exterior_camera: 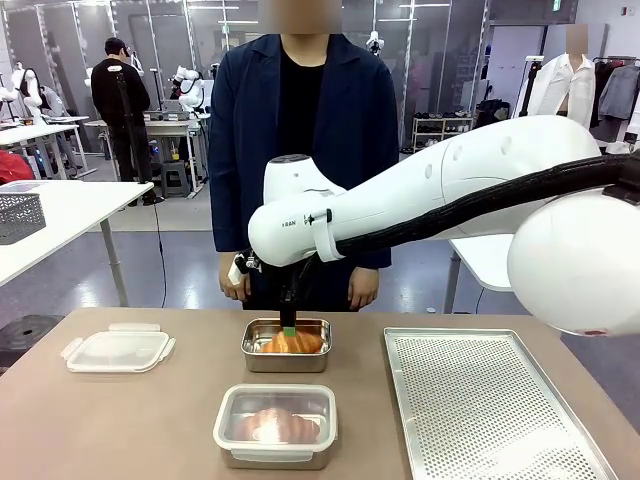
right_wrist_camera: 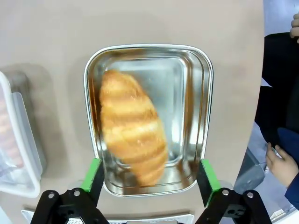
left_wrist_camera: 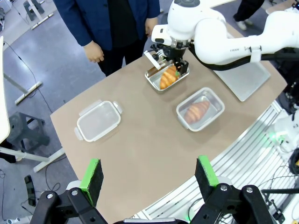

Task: Place the bread into the airtight container.
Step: Pick up a Butter Roll and place it into an empty Airtight Container.

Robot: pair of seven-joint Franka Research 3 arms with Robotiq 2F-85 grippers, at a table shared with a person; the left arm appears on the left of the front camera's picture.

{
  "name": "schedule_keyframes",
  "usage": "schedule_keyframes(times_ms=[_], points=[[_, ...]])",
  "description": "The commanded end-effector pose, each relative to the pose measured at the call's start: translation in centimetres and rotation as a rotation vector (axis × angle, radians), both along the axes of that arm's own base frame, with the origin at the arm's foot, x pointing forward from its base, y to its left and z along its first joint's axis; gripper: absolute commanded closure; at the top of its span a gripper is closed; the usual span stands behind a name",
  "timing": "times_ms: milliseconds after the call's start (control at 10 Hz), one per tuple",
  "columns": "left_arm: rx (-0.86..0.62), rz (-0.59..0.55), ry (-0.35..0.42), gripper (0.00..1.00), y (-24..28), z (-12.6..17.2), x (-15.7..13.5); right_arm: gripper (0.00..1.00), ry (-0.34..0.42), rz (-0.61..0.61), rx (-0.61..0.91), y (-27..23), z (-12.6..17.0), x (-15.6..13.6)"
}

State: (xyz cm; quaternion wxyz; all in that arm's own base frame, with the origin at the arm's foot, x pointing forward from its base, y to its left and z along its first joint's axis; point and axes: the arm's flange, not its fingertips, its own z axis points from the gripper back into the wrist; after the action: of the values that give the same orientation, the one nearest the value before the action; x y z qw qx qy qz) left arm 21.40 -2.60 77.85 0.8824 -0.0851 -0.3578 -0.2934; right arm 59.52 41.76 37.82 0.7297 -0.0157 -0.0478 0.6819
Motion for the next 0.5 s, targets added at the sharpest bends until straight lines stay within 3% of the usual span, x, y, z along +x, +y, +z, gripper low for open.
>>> schedule_keyframes(times_ms=[0,400], points=[[0.006,-0.014,0.0,0.0,0.11,0.03,-0.02,0.0,-0.001,0.006,-0.006,0.18,-0.13,-0.09],[0.006,-0.014,0.0,0.0,0.11,0.03,-0.02,0.0,-0.001,0.006,-0.006,0.18,-0.13,-0.09]])
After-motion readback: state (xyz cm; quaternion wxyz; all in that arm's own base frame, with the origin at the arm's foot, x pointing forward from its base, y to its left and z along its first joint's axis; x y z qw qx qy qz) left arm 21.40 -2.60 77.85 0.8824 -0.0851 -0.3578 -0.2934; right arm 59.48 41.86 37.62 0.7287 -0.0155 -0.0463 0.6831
